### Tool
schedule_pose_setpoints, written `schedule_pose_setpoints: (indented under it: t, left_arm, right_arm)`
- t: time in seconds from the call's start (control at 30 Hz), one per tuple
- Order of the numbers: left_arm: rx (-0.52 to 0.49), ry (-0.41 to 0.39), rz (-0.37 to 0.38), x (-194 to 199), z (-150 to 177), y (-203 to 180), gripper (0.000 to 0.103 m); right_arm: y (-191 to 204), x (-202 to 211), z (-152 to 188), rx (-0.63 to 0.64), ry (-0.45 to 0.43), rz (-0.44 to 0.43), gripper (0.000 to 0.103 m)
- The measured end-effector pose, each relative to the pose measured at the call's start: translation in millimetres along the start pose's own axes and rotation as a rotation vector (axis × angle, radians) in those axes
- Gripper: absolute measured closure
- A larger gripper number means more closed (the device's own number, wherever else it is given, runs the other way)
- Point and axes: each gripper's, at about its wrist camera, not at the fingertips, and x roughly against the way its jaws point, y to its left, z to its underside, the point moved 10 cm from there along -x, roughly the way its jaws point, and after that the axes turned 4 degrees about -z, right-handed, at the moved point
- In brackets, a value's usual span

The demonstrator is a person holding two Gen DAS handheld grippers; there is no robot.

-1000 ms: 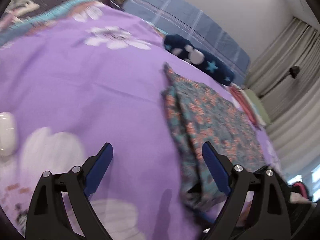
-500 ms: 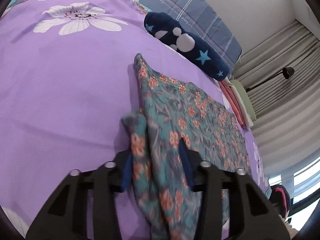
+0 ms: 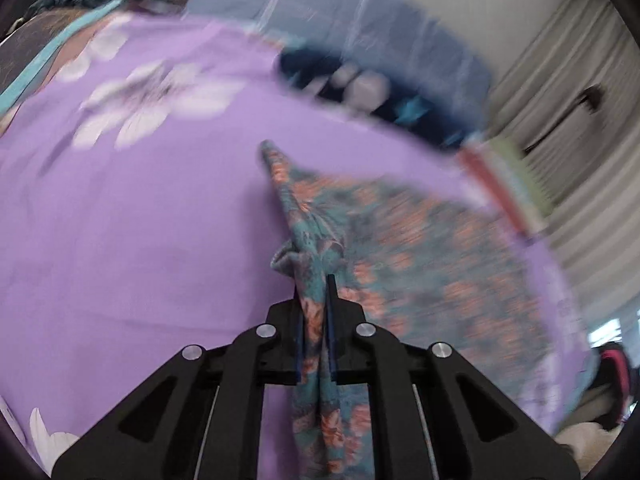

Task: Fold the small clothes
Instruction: 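Grasp the shirt's edge with both tools and lift it, then fold the lifted edge over onto the shirt and open both tools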

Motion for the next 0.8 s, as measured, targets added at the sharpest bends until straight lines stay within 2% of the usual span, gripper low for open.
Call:
schedule_pose_setpoints:
  t: [0.03,0.1,0.17,0.37,0.4,0.43,0.47,0.57,0.6,0.63,0.67,0.7,0.8]
  left_arm:
    - [0.011,0.013,0.004,-9,5,6,0.087]
    - [0.067,-0.033,0.083,-7,4,11,0.086]
    - [0.117,-0.023,0.111,-5,-1,15,0.086]
    - [0.042,-0.056,0.006,-7,-22,10,0.089]
    - [0.040,-0.056,-0.005,-10,-24,11,0.089]
    - [0.041,-0.051,-0.010,-13,-24,13,0.089]
    - [0.051,-0.045,-0.009,-15,-24,14,0.089]
    - [0.042,-0.051,-0.006,-10,-23,14,0.089]
    - [0.043,-0.055,-0.007,-5,-23,14,0.086]
    - [0.048,-0.055,-0.004,-1,-21,14,0.082]
    - [0.053,-0.057,0.001,3,-20,15,0.065]
    - [0.058,-0.064,0.000,6,-18,16,0.052]
    - [0.040,-0.052,0.000,0,-9,16,0.052]
  right_arm:
    - [9,-2,4,-0.004,0.018,-0.020,0.095]
    - [16,-7,10,-0.005,0.035,-0.025,0.095]
    - [18,-4,7,-0.020,0.028,-0.027,0.095]
    - [10,-6,2,-0.108,0.039,-0.047,0.095]
    - [10,-8,4,-0.105,0.043,-0.041,0.091]
    - [17,-9,7,-0.095,0.057,-0.048,0.081]
    - [21,-14,11,-0.090,0.077,-0.076,0.076]
    - [26,-10,13,-0.089,0.069,-0.110,0.072]
    - [26,-3,11,-0.101,0.051,-0.129,0.071]
    - [26,3,10,-0.106,0.037,-0.137,0.065]
    - [25,9,10,-0.104,0.026,-0.136,0.060]
    - [24,13,11,-0.096,0.018,-0.123,0.050]
    - [24,14,17,-0.058,0.032,-0.074,0.048]
